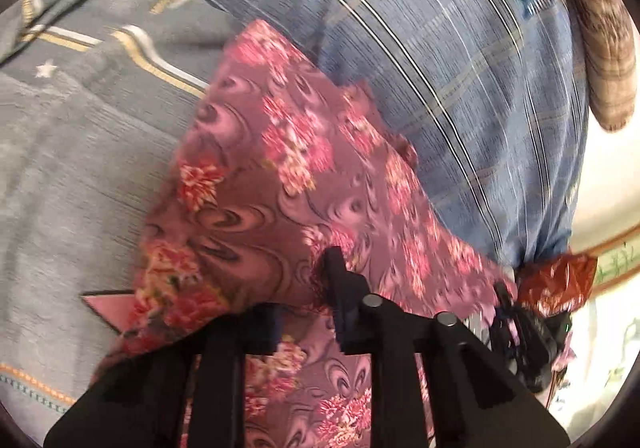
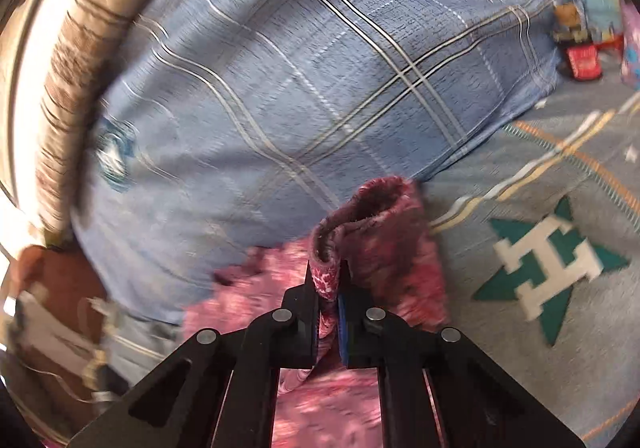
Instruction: Fold small clothes
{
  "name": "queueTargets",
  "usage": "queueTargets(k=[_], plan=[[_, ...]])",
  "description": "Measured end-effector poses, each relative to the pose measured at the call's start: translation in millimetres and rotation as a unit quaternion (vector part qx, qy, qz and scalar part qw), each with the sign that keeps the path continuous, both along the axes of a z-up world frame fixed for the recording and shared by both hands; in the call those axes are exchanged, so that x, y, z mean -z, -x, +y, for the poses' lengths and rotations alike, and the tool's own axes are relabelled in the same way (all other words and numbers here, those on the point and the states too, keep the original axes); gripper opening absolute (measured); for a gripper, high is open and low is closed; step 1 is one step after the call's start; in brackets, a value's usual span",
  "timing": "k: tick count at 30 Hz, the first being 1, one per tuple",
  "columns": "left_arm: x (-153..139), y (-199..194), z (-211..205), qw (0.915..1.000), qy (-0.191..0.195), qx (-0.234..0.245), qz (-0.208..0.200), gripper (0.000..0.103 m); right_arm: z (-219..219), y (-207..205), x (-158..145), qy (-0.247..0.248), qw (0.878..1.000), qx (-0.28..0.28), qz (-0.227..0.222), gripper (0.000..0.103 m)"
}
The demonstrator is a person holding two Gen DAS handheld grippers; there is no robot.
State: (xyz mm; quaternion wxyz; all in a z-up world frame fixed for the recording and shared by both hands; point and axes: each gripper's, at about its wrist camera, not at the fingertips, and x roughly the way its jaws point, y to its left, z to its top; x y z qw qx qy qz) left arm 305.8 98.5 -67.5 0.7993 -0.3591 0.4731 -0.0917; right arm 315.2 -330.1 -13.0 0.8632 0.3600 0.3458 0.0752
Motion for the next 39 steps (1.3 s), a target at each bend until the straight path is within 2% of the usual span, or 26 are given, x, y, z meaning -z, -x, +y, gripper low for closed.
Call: queueTargets(k=[4,7,8,12,14,15,17,18,19,20,21,22,24,25,26,28,29,30,31,33,34,35,36,38,39], plan=[[-6,6,12,0.9989,-0.035,-0.033,0.003,0.012,-4,5,23,-0.030,0.999,0.005,0.029,0.006],[1,3,11,0.9982,-0.051,-0.030,0.013,0.012,-6,2,51,-0.043,0.996,0.006,0.078,0.008],[3,2,8,0.9976,-0.061,-0.027,0.017,0.012,-7,3,54,-0.050,0.996,0.005,0.080,0.008],[4,1,-1,0.9962,-0.082,-0.021,0.020,0.013,-3,3,45,-0.029,0.997,0.001,0.074,0.011],[5,1,0,0.9967,-0.075,-0.022,0.022,0.013,1,7,35,-0.009,0.998,-0.004,0.054,0.011],[6,1,2,0.9970,-0.069,-0.022,0.025,0.013,2,8,34,0.011,0.998,-0.008,0.059,0.011],[7,1,4,0.9978,-0.058,-0.019,0.028,0.016,3,6,42,0.034,0.996,-0.014,0.084,0.007],[7,3,4,0.9980,-0.054,-0.016,0.028,0.022,5,5,43,0.037,0.995,-0.015,0.088,0.007],[5,4,4,0.9982,-0.051,-0.012,0.027,0.033,6,8,41,0.043,0.995,-0.016,0.086,0.008],[2,7,1,0.9983,-0.053,-0.009,0.024,0.039,10,12,35,0.054,0.995,-0.020,0.082,0.012],[-1,11,-3,0.9983,-0.054,-0.006,0.021,0.052,12,15,30,0.063,0.995,-0.025,0.079,0.014],[-6,17,-7,0.9986,-0.051,0.001,0.015,0.060,14,19,21,0.078,0.994,-0.026,0.073,0.019],[-19,28,-30,0.9984,-0.039,0.038,-0.012,0.062,11,31,3,0.098,0.994,-0.007,0.044,0.028],[-25,31,-41,0.9972,-0.043,0.058,-0.023,0.062,6,36,-6,0.107,0.994,0.011,0.026,0.036],[-36,34,-53,0.9939,-0.058,0.084,-0.042,0.062,1,41,-12,0.113,0.993,0.027,0.013,0.051],[-49,35,-60,0.9887,-0.093,0.092,-0.073,0.062,-8,33,-18,0.106,0.994,0.037,0.010,0.070],[-56,34,-55,0.9854,-0.126,0.073,-0.089,0.063,-9,26,-16,0.100,0.994,0.030,0.020,0.070],[-58,30,-50,0.9831,-0.145,0.060,-0.094,0.069,-8,14,-11,0.096,0.995,0.017,0.036,0.070],[-58,26,-43,0.9812,-0.162,0.050,-0.092,0.069,-6,6,-6,0.100,0.994,0.009,0.046,0.070],[-48,13,-26,0.9816,-0.178,0.031,-0.062,0.069,1,-10,7,0.124,0.990,0.000,0.068,0.068],[-42,8,-20,0.9825,-0.178,0.030,-0.047,0.069,6,-17,13,0.130,0.989,-0.010,0.071,0.057],[-34,3,-16,0.9831,-0.179,0.025,-0.029,0.069,12,-23,15,0.136,0.988,-0.025,0.071,0.023],[-27,-1,-16,0.9812,-0.191,0.027,-0.010,0.069,18,-25,13,0.146,0.987,-0.035,0.065,0.006],[-14,-7,-22,0.9718,-0.233,0.033,0.017,0.069,25,-23,8,0.164,0.985,-0.042,0.037,0.007],[-10,-7,-25,0.9665,-0.254,0.032,0.021,0.069,25,-23,10,0.177,0.982,-0.040,0.042,0.007]])
